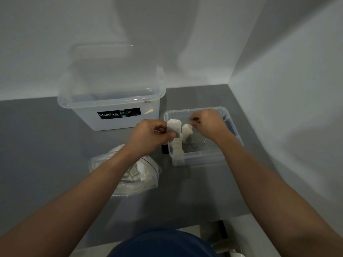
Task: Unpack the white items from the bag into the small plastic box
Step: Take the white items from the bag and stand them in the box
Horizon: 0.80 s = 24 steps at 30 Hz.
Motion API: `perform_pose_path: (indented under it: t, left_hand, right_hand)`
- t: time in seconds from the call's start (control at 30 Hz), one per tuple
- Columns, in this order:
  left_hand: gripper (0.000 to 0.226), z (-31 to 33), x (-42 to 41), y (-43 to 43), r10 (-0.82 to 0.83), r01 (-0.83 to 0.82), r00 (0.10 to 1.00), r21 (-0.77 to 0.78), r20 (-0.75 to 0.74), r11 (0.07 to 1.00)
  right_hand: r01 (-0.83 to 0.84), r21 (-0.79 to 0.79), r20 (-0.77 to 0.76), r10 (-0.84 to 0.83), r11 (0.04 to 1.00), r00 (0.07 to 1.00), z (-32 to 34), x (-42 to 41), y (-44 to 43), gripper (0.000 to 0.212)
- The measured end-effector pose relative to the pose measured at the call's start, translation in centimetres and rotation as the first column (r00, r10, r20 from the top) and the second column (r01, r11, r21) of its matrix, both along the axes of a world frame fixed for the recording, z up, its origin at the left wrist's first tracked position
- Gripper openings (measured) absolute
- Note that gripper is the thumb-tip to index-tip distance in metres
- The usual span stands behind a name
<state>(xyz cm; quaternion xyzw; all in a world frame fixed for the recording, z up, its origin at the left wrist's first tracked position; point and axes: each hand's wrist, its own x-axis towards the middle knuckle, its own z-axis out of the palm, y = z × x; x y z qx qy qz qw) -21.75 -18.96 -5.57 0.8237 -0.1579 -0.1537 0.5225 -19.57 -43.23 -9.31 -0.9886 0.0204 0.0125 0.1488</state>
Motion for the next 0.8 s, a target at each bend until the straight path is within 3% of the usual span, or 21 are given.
perform_pose_path:
  t: [0.07,0.13,0.17,0.27,0.37,0.5,0.63,0.8]
  left_hand:
    - [0.015,-0.1,0.1,-0.3,-0.020,0.020,1.000,0.017,0.012,1.000]
    - [0.016,-0.3,0.3,-0.5,-0.048,0.045,0.998,0.057,0.049,0.997]
    - [0.016,-0.4,0.4,-0.7,-0.069,0.063,0.995,0.077,0.069,0.995]
    - [0.017,-0.6,0.7,-1.4,-0.123,0.108,0.985,0.119,0.124,0.987]
    - [0.019,-0.5,0.6,-1.7,-0.142,0.117,0.974,0.148,0.176,0.982]
    - [0.033,-0.6,0.4,-1.5,-0.139,0.104,0.967,0.168,0.216,0.980]
    - [0.067,-0.7,0.2,-0.5,-0.152,0.029,0.935,0.356,0.322,0.934]
    - [0.097,-1.0,-0.4,0.2,-0.278,0.130,0.940,0.545,0.197,0.828]
  right_hand:
    - [0.057,0.235,0.182,-0.101,0.970,0.978,2.6,-1.7,0.3,0.019]
    - [0.000,0.480,0.234,-0.128,0.877,0.964,5.5,-3.7,1.1,0.024]
    - [-0.061,0.522,0.225,-0.068,0.851,0.972,6.7,-4.6,1.6,0.027]
    - [-0.222,0.315,0.191,0.167,0.923,0.967,8.3,-6.2,2.6,0.023]
    - [-0.281,0.139,0.205,0.250,0.950,0.946,8.2,-6.2,2.4,0.013]
    - [-0.236,0.167,0.224,0.196,0.957,0.955,7.5,-5.5,2.0,0.014]
    - [-0.117,0.183,0.290,0.060,0.976,0.955,5.7,-3.9,0.8,0.015]
    - [-0.031,0.133,0.131,0.014,0.991,0.991,3.0,-2.3,-0.4,0.016]
